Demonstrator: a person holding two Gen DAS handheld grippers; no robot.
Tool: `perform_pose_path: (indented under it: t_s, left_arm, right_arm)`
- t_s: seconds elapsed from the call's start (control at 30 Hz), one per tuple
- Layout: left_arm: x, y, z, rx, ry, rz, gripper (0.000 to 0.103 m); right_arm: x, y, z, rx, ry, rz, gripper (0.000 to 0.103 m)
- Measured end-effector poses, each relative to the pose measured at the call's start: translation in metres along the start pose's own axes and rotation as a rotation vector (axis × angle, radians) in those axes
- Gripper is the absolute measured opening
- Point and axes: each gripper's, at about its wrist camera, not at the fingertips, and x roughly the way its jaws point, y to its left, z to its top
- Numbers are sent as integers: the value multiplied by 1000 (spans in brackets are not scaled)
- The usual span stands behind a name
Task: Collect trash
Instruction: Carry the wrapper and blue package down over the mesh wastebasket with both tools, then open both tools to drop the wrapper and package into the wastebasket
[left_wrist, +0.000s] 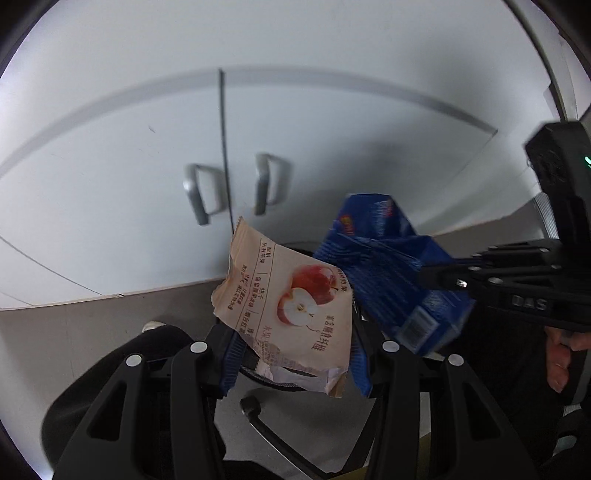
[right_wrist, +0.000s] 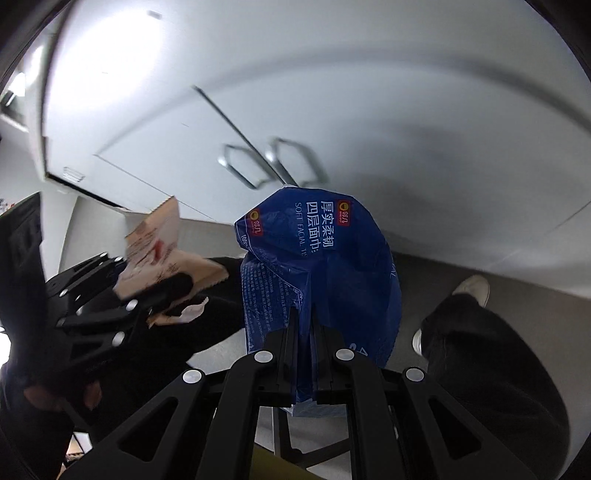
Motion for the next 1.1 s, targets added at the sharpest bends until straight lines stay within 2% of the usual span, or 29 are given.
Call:
perform_pose_path:
  t_s: [0.13, 0.23, 0.3, 0.5, 0.57, 0.63, 0.67, 0.73, 0.8, 0.87, 0.9, 1.0, 1.1]
  left_arm:
    - [33, -6, -10, 36, 64, 5, 48]
    - [50, -5, -11, 22, 107, -3, 48]
    - [60, -9, -7, 14, 117, -27, 49]
    - [78, -6, -4, 20, 153, -24, 50]
    - [81, -6, -4, 18, 163, -29, 51]
    - [85, -6, -6, 10, 175, -27, 53]
    - [87, -5, -5, 7, 179, -16, 58]
    - [92, -3, -5, 2, 191, 3, 68]
    - [94, -3, -5, -1, 194, 18, 81]
    - [93, -4, -5, -2, 187, 37, 92]
    - [92, -4, -4, 0, 181, 43, 94]
    - [90, -7, -5, 13, 172, 66, 99]
    - [93, -10, -5, 33, 180, 80, 99]
  right_arm:
    - [46, -8, 1, 22, 91, -31, 9]
    - [68, -13, -1, 41, 135, -43, 9]
    - [80, -13, 2, 50, 157, -42, 9]
    - [89, -6, 3, 68, 171, -31, 12]
    - [88, -11, 2, 70, 158, -36, 23]
    - [84, -11, 4, 73, 143, -42, 49]
    - [82, -13, 5, 72, 138, -52, 53]
    - [79, -17, 6, 81, 130, -81, 73]
    - [76, -21, 8, 101, 117, -100, 86]
    - [72, -26, 8, 121, 102, -116, 89]
    - [69, -28, 9, 130, 96, -124, 93]
    - [64, -33, 10, 163, 75, -128, 95]
    - [58, -37, 10, 186, 67, -126, 97]
